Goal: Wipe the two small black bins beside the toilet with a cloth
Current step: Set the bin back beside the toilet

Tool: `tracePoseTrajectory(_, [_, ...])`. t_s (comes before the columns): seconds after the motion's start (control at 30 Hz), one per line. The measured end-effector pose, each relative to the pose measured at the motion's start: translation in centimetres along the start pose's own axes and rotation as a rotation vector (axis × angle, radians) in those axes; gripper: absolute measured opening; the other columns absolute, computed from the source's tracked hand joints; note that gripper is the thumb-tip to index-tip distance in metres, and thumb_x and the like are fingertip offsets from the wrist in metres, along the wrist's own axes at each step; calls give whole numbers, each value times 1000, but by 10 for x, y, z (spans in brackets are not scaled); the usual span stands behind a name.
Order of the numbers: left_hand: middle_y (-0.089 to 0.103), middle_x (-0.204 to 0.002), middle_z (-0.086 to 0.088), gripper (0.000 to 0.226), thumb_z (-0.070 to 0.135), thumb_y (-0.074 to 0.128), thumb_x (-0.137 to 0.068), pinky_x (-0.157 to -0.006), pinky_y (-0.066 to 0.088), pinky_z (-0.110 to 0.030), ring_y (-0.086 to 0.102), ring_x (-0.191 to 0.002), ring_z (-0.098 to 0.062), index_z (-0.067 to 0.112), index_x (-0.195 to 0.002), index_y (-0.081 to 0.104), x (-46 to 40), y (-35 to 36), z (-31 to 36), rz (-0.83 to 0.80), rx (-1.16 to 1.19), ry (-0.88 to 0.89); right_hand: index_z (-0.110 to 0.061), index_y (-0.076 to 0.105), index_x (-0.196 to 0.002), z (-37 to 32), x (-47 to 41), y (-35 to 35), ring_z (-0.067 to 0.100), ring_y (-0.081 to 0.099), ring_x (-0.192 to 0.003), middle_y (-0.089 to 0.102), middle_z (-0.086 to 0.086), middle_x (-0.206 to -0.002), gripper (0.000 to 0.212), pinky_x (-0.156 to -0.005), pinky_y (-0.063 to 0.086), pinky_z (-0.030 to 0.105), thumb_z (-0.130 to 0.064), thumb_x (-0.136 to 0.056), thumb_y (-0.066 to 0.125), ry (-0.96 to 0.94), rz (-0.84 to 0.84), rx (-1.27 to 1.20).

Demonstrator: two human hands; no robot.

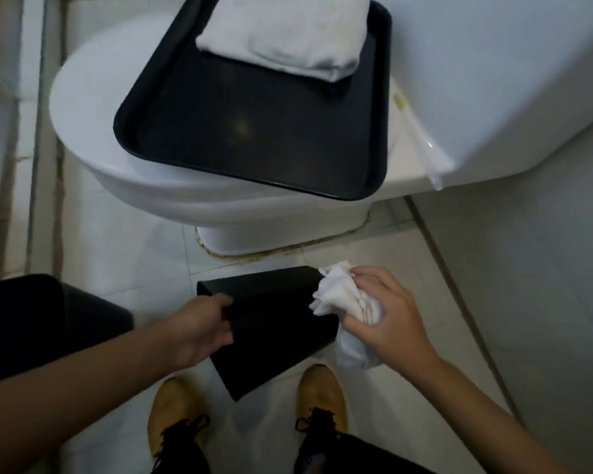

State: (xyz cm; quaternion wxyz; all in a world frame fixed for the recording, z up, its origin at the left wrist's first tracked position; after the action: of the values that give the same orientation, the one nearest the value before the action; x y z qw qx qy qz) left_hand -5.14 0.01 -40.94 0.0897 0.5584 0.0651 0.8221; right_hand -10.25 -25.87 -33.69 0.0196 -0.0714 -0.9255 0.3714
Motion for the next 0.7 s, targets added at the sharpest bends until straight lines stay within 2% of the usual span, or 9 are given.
tracePoseTrajectory(0.13, [63,-121,-18,23,13,37,-104,-78,58,-43,65,-104,-33,6,-123,49,6,43,9,-20,-110,5,-41,64,-111,-35,-6,-55,3,58,-100,48,-15,-117,39,-83,51,23,-42,-75,79,-22,-30,-47])
tracePoseTrajectory(0.23, [63,-113,-17,23,20,41,-101,-84,56,-43,64,-97,-32,6,-116,51,2,87,10,56,-337,88,-38,63,-113,-36,2,-94,1,56,-100,48,-14,-113,42,-83,50,22,-43,-75,80,21,-14,-55])
tracePoseTrajectory(0.33, [55,-99,-17,15,21,42,-101,-89,49,-43,56,-94,-32,9,-93,49,7,146,3,178,-684,272,-39,63,-110,-20,16,-120,0,57,-99,50,-13,-111,43,-84,51,26,-52,-71,76,123,-55,-119])
tracePoseTrajectory(0.4, [57,-99,-17,17,19,42,-102,-86,47,-38,58,-98,-31,7,-95,51,12,187,-11,171,-795,401,-45,62,-106,-3,27,-134,0,58,-97,51,-15,-108,44,-83,50,25,-59,-65,71,197,-37,-159])
tracePoseTrajectory(0.47, [63,-96,-16,21,20,46,-101,-80,49,-36,62,-93,-30,3,-96,57,10,221,-26,118,-862,512,-40,65,-106,16,39,-145,-1,60,-94,53,-13,-106,49,-80,48,21,-59,-61,70,268,-2,-216])
tracePoseTrajectory(0.53, [66,-81,-11,25,22,50,-98,-70,50,-35,65,-81,-27,7,-82,62,5,250,-38,38,-913,598,-32,69,-106,34,49,-152,-1,61,-92,54,-9,-106,54,-78,46,16,-58,-58,71,321,22,-258])
tracePoseTrajectory(0.63, [54,-55,6,37,24,54,-95,-53,39,-27,56,-58,-16,20,-58,53,-2,279,-53,35,-958,679,-30,69,-103,56,61,-162,-3,61,-92,53,-9,-107,55,-76,46,10,-59,-57,73,360,60,-247])
tracePoseTrajectory(0.7, [55,-57,11,33,29,55,-93,-57,41,-26,56,-60,-11,19,-62,59,-9,297,-64,39,-981,715,-32,69,-103,69,64,-169,-5,60,-94,52,-10,-109,55,-78,45,7,-61,-57,74,379,108,-235])
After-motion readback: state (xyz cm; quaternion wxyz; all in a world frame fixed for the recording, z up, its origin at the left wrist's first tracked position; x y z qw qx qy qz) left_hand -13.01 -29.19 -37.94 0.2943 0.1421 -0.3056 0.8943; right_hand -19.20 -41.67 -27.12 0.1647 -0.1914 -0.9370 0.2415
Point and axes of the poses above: each hand's wrist, its own x-axis away from the middle knuckle, its own y-axis out of the palm, z = x × y, the point moved 8 cm from there along -x, towards the middle knuckle
